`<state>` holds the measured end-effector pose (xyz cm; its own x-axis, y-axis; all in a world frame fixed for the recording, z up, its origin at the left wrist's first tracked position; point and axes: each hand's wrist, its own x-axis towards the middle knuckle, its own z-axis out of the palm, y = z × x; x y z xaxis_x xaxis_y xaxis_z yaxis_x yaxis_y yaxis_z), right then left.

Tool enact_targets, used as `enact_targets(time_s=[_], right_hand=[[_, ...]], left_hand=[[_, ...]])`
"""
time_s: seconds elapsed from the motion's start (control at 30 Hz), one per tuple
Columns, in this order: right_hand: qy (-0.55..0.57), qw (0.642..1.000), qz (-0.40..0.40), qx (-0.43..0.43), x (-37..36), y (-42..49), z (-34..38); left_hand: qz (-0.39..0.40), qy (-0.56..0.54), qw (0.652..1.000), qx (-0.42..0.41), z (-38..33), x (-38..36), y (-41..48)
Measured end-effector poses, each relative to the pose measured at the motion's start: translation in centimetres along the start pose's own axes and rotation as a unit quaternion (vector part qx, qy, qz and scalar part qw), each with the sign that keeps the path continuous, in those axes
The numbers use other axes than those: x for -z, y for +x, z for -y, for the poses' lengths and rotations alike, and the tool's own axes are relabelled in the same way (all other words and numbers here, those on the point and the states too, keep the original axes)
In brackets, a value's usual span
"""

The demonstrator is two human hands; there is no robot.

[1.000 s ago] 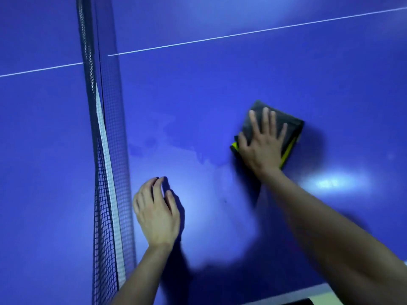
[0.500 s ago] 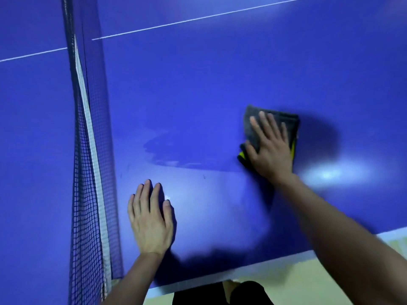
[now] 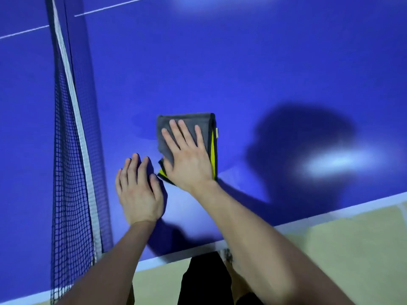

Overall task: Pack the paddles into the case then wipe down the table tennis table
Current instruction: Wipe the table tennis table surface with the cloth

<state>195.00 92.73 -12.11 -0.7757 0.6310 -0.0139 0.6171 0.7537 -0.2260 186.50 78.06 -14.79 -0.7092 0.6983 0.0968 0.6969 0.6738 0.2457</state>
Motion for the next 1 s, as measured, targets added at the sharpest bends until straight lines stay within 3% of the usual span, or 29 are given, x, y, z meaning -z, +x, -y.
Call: enact_targets(time_s=[0.1, 0.23, 0.3, 0.4, 0.47, 0.6, 0.73, 0.8, 0.87, 1.0], right_hand=[[0.013, 0.999, -0.048, -0.010, 0.9, -4.0, -7.8], [-0.024, 0.982, -0.085, -0.169, 3.4, -11.9, -19.9], [-0.032, 0.961, -0.080, -0.262, 3.7, -13.0, -21.4], [-0.031, 0.917, -0.095, -0.386, 2.7, -11.2, -16.0], [-0.027, 0.927, -0.086, -0.364, 1.5, -10.5, -9.4], [-0.015, 0.986, -0.005, -0.164, -0.4, -10.9, 1.6], [0.027, 0.997, -0.046, -0.052, -0.7, -12.8, -2.7], [0.025, 0.994, -0.076, -0.071, -0.1, -15.7, -8.2], [0.005, 0.984, -0.107, -0.143, 1.0, -18.9, -13.7], [-0.024, 0.952, -0.087, -0.293, 2.2, -21.0, -18.2]], left_hand=[[0.004, -0.004, 1.000, -0.001, -0.1, 0.2, 0.2], [0.002, -0.010, 1.000, 0.002, -0.3, 0.1, 0.2], [-0.003, -0.009, 1.000, 0.001, -0.1, -0.2, 0.2], [-0.011, -0.006, 1.000, -0.001, 0.1, -0.4, 0.2], [-0.014, -0.007, 1.000, -0.004, 0.1, -0.4, 0.3], [-0.018, -0.008, 1.000, -0.006, 0.4, -0.5, 0.2], [-0.019, -0.011, 1.000, -0.008, 0.4, -0.5, 0.4], [-0.018, -0.013, 1.000, -0.005, 0.4, -0.5, 0.4], [-0.022, -0.009, 1.000, -0.006, 0.4, -0.4, 0.4], [-0.020, 0.000, 1.000, -0.010, 0.2, -0.2, 0.6]])
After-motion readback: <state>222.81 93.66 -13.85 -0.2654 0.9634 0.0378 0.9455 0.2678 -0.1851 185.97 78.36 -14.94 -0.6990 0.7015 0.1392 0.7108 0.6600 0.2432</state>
